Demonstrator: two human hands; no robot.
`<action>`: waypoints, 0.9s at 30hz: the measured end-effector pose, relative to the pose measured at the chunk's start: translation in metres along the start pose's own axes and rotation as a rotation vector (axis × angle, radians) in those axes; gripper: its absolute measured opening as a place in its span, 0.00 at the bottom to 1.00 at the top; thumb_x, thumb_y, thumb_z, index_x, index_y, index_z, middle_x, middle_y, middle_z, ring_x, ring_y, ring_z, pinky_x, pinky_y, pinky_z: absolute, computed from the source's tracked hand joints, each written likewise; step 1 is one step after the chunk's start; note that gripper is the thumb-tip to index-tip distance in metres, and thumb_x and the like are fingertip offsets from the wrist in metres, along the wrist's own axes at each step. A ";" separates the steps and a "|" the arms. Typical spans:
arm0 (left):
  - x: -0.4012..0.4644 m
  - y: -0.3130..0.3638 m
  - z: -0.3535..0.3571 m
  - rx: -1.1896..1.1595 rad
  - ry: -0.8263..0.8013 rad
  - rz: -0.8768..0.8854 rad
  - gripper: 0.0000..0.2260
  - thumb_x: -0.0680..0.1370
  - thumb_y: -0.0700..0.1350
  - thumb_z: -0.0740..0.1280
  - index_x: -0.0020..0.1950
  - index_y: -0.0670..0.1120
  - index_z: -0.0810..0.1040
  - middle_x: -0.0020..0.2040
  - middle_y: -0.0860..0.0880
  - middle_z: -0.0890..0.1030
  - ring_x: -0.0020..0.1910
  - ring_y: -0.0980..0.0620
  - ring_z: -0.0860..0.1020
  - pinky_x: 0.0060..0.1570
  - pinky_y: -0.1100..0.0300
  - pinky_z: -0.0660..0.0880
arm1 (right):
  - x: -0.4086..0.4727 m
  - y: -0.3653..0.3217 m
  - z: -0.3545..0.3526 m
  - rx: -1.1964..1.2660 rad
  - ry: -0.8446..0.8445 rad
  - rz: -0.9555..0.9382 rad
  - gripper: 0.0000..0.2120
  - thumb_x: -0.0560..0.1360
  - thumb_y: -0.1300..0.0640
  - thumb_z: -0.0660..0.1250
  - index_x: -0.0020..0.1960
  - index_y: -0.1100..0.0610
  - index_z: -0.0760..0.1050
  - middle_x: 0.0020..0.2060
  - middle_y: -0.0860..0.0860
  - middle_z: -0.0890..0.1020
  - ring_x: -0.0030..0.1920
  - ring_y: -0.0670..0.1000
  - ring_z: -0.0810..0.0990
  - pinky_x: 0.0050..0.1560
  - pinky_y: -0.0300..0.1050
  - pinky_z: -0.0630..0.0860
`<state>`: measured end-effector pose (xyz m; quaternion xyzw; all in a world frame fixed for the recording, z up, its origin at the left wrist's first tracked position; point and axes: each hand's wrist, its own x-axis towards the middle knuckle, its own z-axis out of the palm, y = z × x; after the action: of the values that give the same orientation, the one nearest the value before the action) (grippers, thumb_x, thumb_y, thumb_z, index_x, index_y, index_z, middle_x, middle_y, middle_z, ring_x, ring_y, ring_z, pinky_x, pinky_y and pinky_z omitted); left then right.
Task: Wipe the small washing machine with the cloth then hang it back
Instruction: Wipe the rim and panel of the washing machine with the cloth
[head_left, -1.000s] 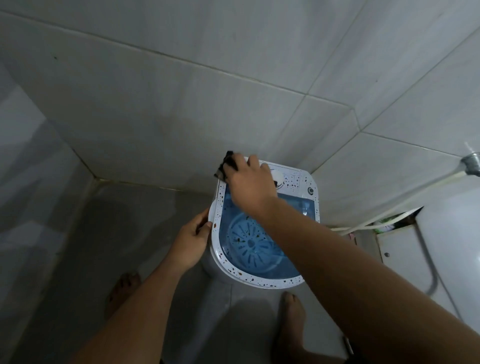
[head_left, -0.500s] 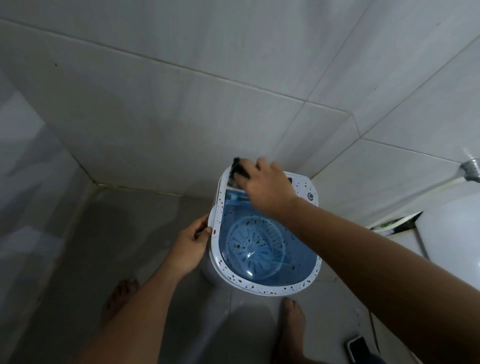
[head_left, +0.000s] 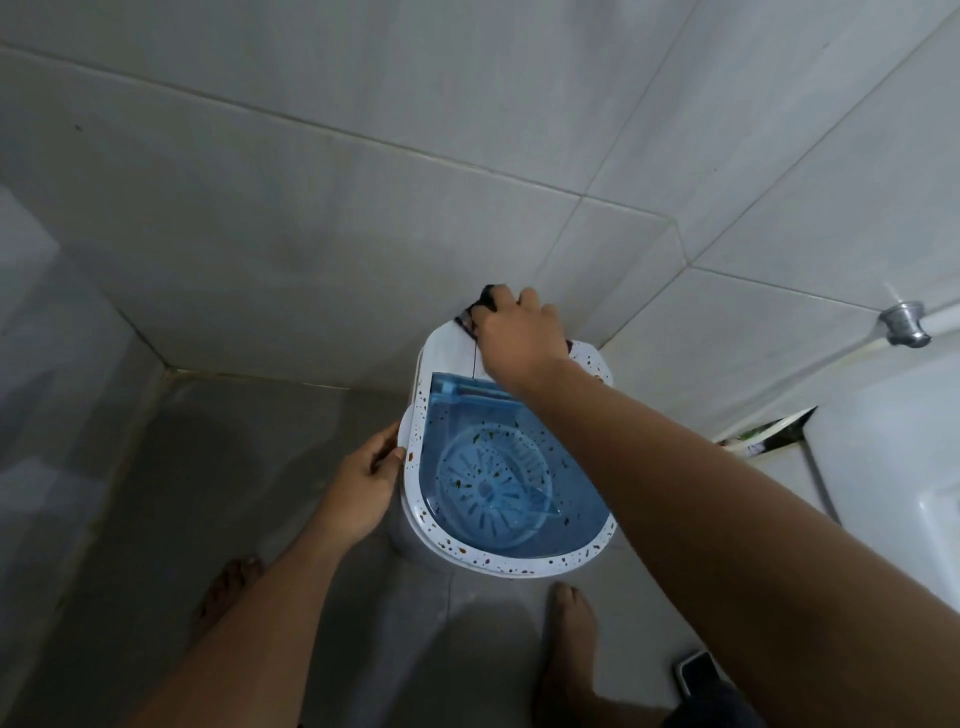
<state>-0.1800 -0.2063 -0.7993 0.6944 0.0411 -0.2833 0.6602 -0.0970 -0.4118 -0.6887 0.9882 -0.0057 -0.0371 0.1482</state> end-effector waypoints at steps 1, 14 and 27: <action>0.000 0.000 0.000 0.002 0.003 -0.001 0.17 0.83 0.43 0.61 0.60 0.67 0.73 0.59 0.62 0.80 0.63 0.54 0.77 0.66 0.47 0.73 | -0.009 -0.008 0.004 0.003 0.025 -0.044 0.23 0.78 0.57 0.65 0.73 0.54 0.69 0.72 0.57 0.68 0.63 0.62 0.71 0.57 0.58 0.72; 0.003 -0.006 -0.003 0.010 0.019 -0.003 0.20 0.82 0.45 0.63 0.54 0.75 0.76 0.60 0.62 0.82 0.63 0.55 0.78 0.66 0.44 0.73 | -0.045 -0.017 0.016 0.141 0.026 0.110 0.24 0.76 0.62 0.67 0.71 0.57 0.70 0.70 0.59 0.68 0.61 0.62 0.72 0.52 0.57 0.74; 0.003 -0.003 0.002 0.020 0.038 0.017 0.18 0.82 0.41 0.62 0.57 0.67 0.74 0.56 0.62 0.80 0.61 0.52 0.79 0.65 0.47 0.73 | -0.034 -0.012 0.010 0.091 0.009 0.113 0.20 0.78 0.60 0.64 0.70 0.58 0.71 0.65 0.60 0.71 0.60 0.61 0.72 0.52 0.55 0.75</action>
<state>-0.1789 -0.2086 -0.8031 0.7066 0.0445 -0.2649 0.6547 -0.1321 -0.4025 -0.6998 0.9922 -0.0626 -0.0240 0.1049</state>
